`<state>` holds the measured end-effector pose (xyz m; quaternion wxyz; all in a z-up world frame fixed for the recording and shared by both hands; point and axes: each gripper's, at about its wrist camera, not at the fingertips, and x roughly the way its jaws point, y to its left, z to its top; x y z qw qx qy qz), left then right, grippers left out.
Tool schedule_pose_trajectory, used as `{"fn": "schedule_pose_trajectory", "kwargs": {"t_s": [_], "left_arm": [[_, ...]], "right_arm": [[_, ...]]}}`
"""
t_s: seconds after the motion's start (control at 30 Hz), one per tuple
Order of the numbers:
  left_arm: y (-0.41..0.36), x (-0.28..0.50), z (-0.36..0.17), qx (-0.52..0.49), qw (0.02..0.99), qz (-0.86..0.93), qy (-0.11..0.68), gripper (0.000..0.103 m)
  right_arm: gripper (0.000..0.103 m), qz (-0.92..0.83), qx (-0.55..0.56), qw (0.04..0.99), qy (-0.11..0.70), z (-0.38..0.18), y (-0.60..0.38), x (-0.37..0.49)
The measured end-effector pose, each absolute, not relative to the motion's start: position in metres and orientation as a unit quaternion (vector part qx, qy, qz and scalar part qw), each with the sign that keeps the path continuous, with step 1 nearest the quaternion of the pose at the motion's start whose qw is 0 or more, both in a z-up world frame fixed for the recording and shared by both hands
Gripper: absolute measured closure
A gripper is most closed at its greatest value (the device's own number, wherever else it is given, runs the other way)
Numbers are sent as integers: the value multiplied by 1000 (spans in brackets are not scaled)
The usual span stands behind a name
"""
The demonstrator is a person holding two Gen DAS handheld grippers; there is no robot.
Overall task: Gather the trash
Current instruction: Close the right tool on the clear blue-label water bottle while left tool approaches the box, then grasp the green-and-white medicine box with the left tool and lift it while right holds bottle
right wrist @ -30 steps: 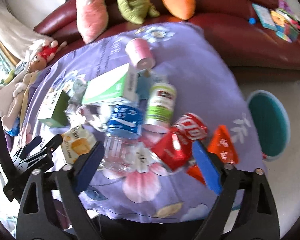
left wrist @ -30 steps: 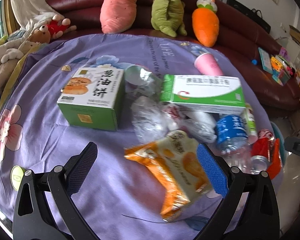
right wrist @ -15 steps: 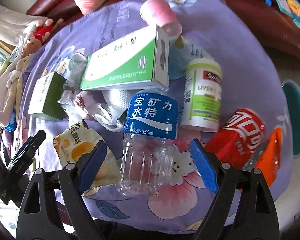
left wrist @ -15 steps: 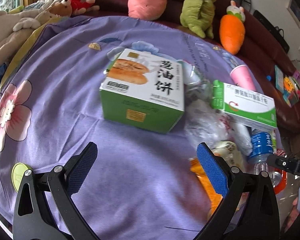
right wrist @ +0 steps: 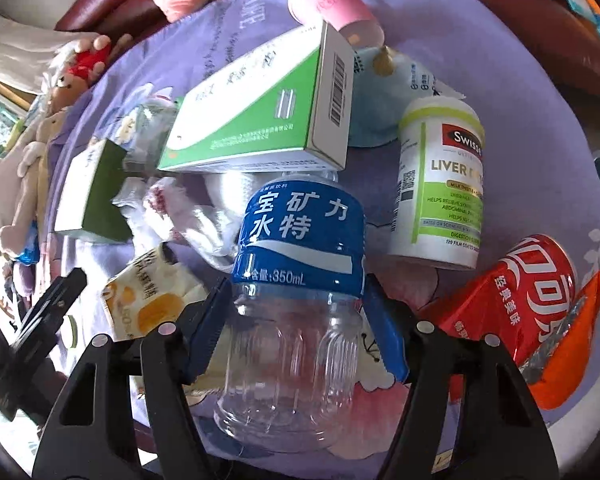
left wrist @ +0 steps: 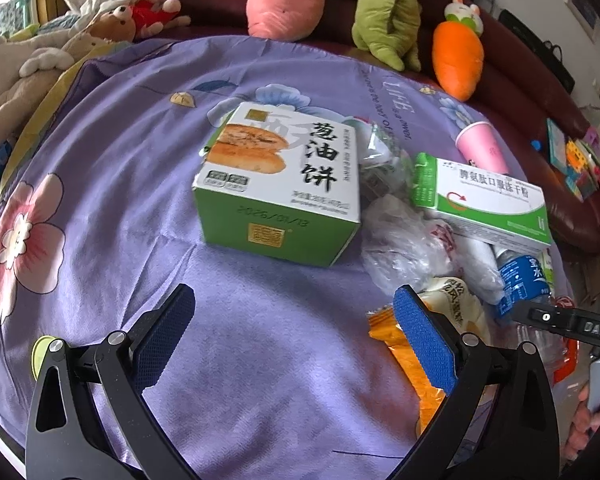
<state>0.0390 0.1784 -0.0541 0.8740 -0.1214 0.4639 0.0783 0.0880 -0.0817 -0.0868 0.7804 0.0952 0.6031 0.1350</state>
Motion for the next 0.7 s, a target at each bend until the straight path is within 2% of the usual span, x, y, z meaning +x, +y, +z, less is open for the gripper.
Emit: {"fn": "schedule_pose_trajectory", "kwargs": {"t_s": [0.53,0.7], "left_arm": [[136,37,-33,-85,887,60,450,4],[107,49,-25,-32,896,43,441,4]], "right_arm": [[40,177,112,802,560,-36,-114,53],[40,170,131,824,525,-11,-139,50]]}}
